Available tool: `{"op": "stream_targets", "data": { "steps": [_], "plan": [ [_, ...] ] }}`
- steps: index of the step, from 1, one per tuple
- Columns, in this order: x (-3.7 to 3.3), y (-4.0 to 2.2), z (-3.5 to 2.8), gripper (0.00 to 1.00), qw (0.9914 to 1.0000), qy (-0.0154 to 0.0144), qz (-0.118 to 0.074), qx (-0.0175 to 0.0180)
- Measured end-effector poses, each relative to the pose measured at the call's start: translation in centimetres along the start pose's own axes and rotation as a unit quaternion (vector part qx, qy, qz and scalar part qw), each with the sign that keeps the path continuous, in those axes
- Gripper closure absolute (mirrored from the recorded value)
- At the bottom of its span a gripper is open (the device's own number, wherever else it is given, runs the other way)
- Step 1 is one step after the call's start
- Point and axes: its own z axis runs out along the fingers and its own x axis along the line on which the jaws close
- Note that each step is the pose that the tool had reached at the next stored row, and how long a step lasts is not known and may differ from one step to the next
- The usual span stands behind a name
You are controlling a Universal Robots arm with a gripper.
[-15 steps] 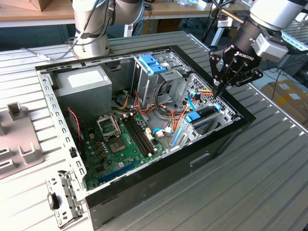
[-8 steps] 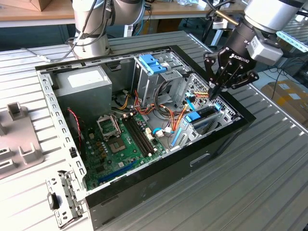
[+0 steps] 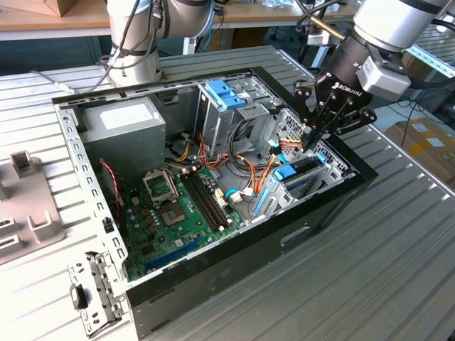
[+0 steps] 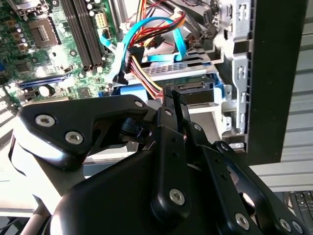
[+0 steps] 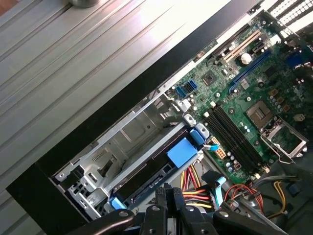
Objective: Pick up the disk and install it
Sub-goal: 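Insert the first disk wire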
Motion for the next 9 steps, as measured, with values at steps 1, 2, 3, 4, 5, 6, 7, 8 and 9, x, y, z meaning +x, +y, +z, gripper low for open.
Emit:
{"op": "stream_targets", "data": {
  "steps": [1, 2, 3, 4, 5, 6, 7, 8, 9],
  "plan": [
    [-0.09, 0.09, 0.03, 0.83, 1.0, 0.0, 0.0, 0.0001],
    [-0.21, 0.2, 0.06, 0.83, 1.0, 0.0, 0.0, 0.0],
    [-0.36, 0.35, 0.1, 0.83, 1.0, 0.0, 0.0, 0.0],
    [-0.45, 0.45, 0.14, 0.83, 1.0, 0.0, 0.0, 0.0],
    [-0.52, 0.59, 0.17, 0.83, 1.0, 0.0001, 0.0, -0.0001],
    [-0.59, 0.71, 0.22, 0.83, 1.0, 0.0, 0.0, 0.0],
    [-0.63, 0.81, 0.26, 0.83, 1.0, 0.0, 0.0, 0.0],
    [-0.68, 0.93, 0.29, 0.83, 1.0, 0.0, 0.0, 0.0],
    [-0.73, 1.05, 0.33, 0.83, 1.0, 0.0, 0.0, 0.0]
  ]
}}
